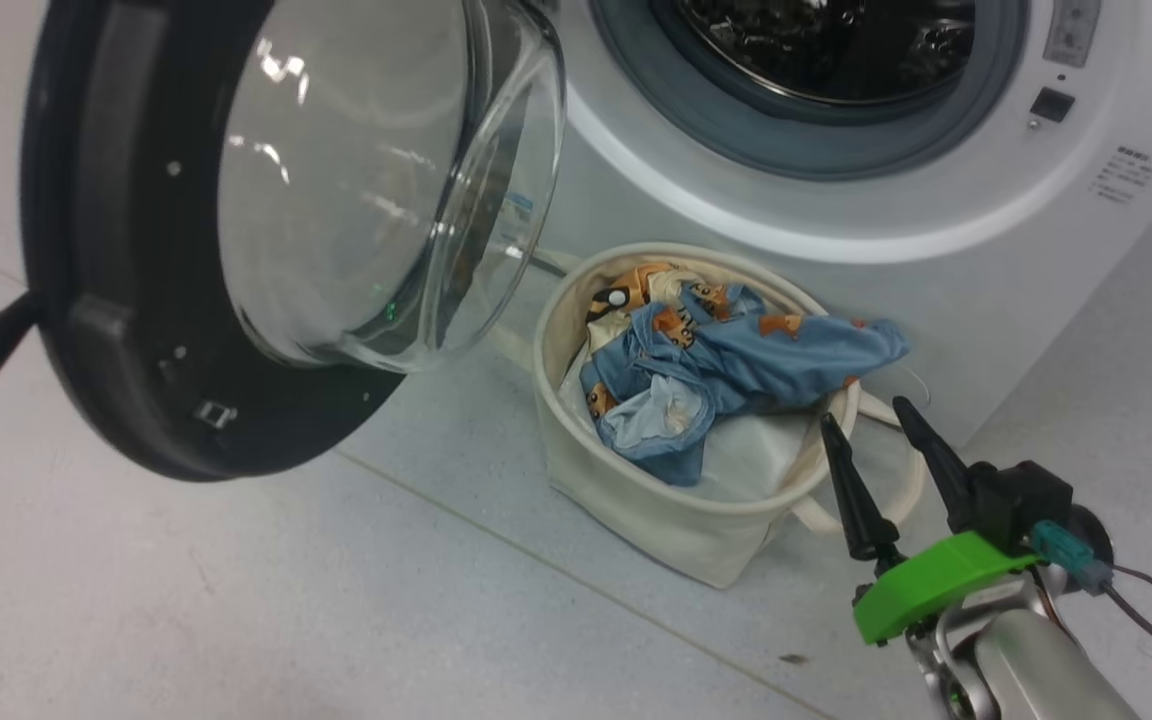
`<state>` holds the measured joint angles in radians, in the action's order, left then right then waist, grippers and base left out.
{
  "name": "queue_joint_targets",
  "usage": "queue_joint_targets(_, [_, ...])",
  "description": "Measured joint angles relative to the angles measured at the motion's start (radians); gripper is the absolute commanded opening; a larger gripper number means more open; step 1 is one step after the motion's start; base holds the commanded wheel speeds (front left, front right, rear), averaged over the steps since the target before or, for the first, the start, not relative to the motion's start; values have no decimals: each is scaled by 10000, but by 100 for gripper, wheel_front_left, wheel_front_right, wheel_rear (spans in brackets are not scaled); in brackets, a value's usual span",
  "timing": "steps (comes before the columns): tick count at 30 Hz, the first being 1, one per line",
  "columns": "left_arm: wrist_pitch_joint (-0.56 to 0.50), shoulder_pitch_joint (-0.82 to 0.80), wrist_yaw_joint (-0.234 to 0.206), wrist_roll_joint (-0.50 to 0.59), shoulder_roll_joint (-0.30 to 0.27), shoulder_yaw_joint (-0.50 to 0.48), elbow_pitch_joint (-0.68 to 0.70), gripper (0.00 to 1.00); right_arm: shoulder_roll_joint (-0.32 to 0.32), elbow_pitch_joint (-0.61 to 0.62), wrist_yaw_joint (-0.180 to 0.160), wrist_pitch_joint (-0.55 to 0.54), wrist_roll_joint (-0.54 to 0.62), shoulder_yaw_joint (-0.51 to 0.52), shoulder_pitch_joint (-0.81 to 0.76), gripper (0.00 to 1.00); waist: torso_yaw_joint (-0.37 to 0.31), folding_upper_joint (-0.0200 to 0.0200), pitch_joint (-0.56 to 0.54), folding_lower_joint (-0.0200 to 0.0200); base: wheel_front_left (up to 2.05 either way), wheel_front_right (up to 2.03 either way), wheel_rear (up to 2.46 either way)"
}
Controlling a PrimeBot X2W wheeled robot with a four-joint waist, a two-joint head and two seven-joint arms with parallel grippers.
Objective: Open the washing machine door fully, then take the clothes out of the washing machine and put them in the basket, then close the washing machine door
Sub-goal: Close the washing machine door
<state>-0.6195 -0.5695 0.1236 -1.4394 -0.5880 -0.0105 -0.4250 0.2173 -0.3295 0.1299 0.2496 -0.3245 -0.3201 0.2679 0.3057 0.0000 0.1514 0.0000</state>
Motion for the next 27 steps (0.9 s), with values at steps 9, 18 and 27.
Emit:
queue_joint_targets(9, [-50, 851, 0, -75, 414, 428, 1197, 0, -280, -50, 0, 0, 0, -15, -118, 100, -141, 0, -586, 0, 0, 0, 0])
queue_joint_targets(18, [171, 1831, 0, 238, 1198, 1478, 3099, 0, -506, -186, 0, 0, -19, 8, -618, 100, -487, 0, -1152, 0, 0, 0, 0])
queue_joint_targets(27, [1392, 2061, 0, 1112, 2075, 2305, 3881, 0, -568, -173, 0, -2, -31, 31, -695, 100, -1074, 0, -1376, 0, 0, 0, 0])
